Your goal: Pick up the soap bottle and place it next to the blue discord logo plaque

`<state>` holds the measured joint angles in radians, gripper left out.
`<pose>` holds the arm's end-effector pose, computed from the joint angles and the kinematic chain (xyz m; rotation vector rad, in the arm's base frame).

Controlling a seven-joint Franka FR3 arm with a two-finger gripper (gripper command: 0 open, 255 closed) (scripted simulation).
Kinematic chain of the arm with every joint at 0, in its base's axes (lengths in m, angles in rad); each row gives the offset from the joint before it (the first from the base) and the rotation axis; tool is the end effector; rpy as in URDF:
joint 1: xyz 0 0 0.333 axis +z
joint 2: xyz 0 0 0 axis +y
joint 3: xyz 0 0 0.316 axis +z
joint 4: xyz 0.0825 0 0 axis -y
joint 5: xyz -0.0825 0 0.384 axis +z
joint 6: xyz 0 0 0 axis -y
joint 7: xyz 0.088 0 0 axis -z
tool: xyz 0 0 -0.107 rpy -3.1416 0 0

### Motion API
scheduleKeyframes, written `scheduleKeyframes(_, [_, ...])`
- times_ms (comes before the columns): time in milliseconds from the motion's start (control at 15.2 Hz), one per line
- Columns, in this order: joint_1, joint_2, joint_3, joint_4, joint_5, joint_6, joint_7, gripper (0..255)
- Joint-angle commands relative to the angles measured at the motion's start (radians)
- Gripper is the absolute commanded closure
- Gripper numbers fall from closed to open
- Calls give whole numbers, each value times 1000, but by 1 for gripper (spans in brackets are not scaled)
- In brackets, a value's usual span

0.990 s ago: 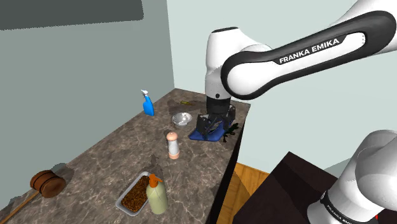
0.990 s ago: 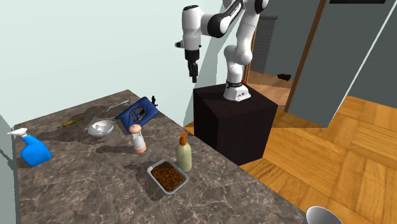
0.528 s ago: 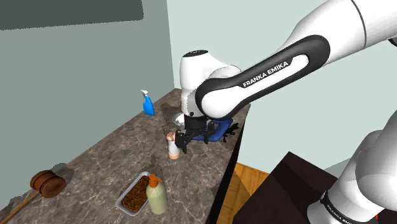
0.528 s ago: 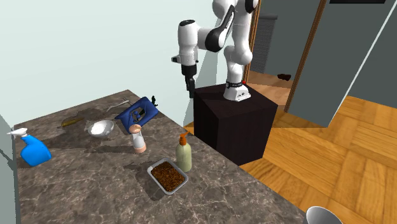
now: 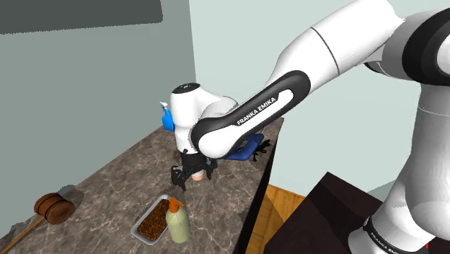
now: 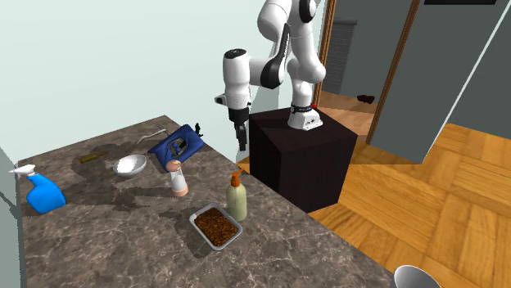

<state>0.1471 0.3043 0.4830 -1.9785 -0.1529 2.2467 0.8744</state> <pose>0.4960 0.3424 0.3308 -3.1131 0.2615 0.0173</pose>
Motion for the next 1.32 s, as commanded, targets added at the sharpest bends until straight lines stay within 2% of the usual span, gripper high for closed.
scheduleKeyframes(0, [33, 80, -11, 65, -41, 6, 41, 0])
scheduleKeyframes(462, [156, 346, -62, 343, -133, -23, 122, 0])
scheduleKeyframes(924, [170, 405, -82, 339, -157, 38, 136, 0])
scheduleKeyframes(1254, [172, 410, -84, 339, -159, 43, 137, 0])
